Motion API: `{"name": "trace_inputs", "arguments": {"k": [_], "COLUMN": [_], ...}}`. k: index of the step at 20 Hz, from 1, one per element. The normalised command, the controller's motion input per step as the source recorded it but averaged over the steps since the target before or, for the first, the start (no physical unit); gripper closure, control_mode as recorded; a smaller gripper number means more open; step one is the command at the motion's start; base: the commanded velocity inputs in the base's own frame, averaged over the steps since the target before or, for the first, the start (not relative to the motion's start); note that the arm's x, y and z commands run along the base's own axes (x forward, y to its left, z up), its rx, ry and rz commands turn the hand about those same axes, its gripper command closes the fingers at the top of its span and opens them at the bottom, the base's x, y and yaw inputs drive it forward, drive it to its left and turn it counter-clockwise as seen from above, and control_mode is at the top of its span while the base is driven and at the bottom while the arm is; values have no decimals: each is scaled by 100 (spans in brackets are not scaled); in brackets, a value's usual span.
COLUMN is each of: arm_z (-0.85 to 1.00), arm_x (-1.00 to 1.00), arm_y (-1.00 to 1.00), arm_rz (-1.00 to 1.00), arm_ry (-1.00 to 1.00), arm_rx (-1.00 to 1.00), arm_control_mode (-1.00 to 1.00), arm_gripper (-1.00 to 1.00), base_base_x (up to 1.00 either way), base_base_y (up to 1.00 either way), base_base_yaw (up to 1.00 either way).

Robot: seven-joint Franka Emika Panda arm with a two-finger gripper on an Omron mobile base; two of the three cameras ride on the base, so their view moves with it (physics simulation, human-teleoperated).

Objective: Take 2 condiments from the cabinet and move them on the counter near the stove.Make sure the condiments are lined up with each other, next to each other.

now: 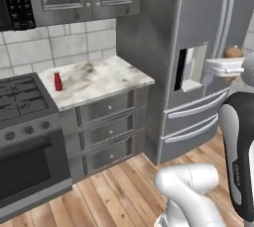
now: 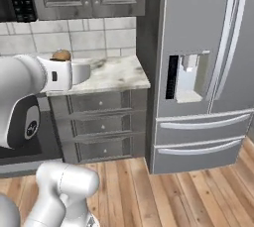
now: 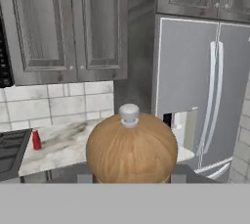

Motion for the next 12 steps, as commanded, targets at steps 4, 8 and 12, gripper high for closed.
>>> {"name": "trace_inputs", "arguments": {"k": [4,8,12], "arm_z": [0,0,0], "arm_x": [0,0,0], "arm_y": [0,0,0], "arm_rz": [0,0,0], "arm_ry": [0,0,0], "arm_rx": [0,0,0], "arm_control_mode": [100,100,100], "arm_gripper": [100,100,100], "base_base_x": [0,0,0], "base_base_y": [61,65,59], "base_base_yaw": [28,28,26]}}
